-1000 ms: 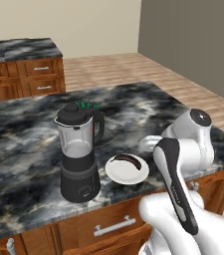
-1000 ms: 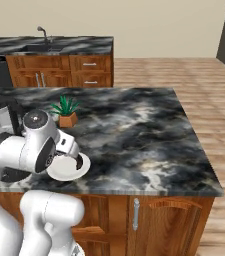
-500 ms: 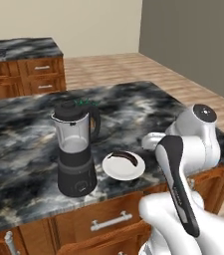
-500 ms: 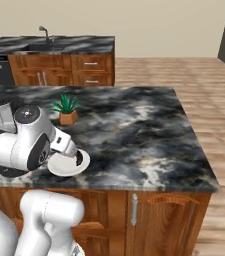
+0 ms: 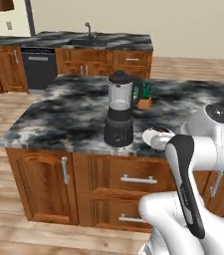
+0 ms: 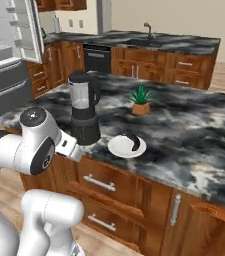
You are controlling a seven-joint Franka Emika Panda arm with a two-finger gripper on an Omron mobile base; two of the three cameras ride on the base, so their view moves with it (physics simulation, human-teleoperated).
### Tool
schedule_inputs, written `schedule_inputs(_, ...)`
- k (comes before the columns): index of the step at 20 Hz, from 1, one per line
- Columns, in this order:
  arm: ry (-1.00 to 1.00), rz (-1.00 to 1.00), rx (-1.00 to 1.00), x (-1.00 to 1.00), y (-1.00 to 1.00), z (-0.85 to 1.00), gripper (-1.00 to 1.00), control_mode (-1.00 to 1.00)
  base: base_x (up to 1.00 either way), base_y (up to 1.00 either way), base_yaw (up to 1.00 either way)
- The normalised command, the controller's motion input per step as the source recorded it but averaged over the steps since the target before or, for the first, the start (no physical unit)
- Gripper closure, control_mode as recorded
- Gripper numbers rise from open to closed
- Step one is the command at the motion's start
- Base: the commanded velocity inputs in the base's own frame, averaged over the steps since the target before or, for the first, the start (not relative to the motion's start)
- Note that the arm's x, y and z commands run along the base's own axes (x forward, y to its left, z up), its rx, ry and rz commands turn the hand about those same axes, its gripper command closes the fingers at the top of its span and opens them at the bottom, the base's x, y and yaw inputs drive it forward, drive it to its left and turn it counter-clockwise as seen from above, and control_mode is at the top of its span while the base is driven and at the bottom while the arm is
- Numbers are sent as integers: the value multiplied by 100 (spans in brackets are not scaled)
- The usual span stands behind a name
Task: Pick the banana and pear from the fridge and place them on the plate next to the blender to make a fruit smoothie.
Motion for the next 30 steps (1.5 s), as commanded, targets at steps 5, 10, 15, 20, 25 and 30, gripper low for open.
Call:
schedule_inputs(5,0,0,0,0,0,0,-100,100,-4,26,100)
schedule_inputs(10,0,0,0,0,0,0,-100,100,43,74,72)
schedule_inputs(15,0,0,0,0,0,0,-100,100,100,100,21)
schedule_inputs(20,0,0,0,0,0,0,-100,100,100,100,-8)
schedule_inputs(25,0,0,0,0,0,0,-100,100,100,83,-16)
schedule_inputs(30,0,0,0,0,0,0,-100,100,100,79,-31)
